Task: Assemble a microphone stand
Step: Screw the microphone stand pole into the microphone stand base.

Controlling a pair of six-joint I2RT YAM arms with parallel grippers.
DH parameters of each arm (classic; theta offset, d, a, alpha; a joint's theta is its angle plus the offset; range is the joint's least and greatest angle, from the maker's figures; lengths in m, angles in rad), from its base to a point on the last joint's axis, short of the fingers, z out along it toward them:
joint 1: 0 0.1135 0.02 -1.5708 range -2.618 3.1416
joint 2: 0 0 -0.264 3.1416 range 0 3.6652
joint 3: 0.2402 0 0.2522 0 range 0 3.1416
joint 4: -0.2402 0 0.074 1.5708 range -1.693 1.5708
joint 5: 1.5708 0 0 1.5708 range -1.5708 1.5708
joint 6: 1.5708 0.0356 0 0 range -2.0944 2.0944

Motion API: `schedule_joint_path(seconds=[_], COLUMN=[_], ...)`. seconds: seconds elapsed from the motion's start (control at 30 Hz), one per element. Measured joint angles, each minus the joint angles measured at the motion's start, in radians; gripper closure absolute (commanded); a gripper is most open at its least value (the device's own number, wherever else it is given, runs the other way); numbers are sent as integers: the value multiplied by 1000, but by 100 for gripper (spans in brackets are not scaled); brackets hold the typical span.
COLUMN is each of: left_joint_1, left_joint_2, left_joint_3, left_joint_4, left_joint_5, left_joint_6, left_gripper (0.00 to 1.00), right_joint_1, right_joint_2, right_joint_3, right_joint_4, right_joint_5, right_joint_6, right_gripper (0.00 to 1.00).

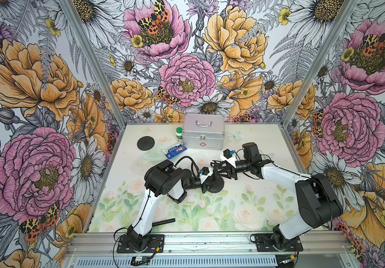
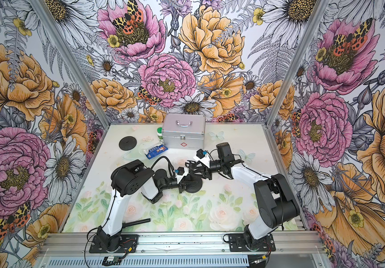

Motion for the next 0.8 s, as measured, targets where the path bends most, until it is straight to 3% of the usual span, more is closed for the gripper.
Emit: schedule_joint_path(seconds=[0.33, 0.47, 0.57, 0.73, 0.8], left_joint_1=[0, 0, 0, 0, 0], left_joint_2=[0, 1, 1, 2, 2], left_joint_3=[0, 0, 0, 0, 0], left_joint_4=[0, 1, 2, 5, 6], left_joint_5=[-1, 0, 0, 0, 0], left_joint_6=[7, 10, 10, 10, 7], left_gripper=[66, 66, 66, 66, 66], right_joint_1=[5, 35, 85, 298, 354], right_joint_2=[17, -29, -120, -254, -249], right_joint_3=[14, -61, -211, -441, -459], right_joint_4=[17, 140, 364, 680, 726], right_joint_5=[23, 96, 258, 813, 958], right_joint_6=[-58, 13, 152, 404, 455], right_gripper=[89, 97, 100, 100, 100])
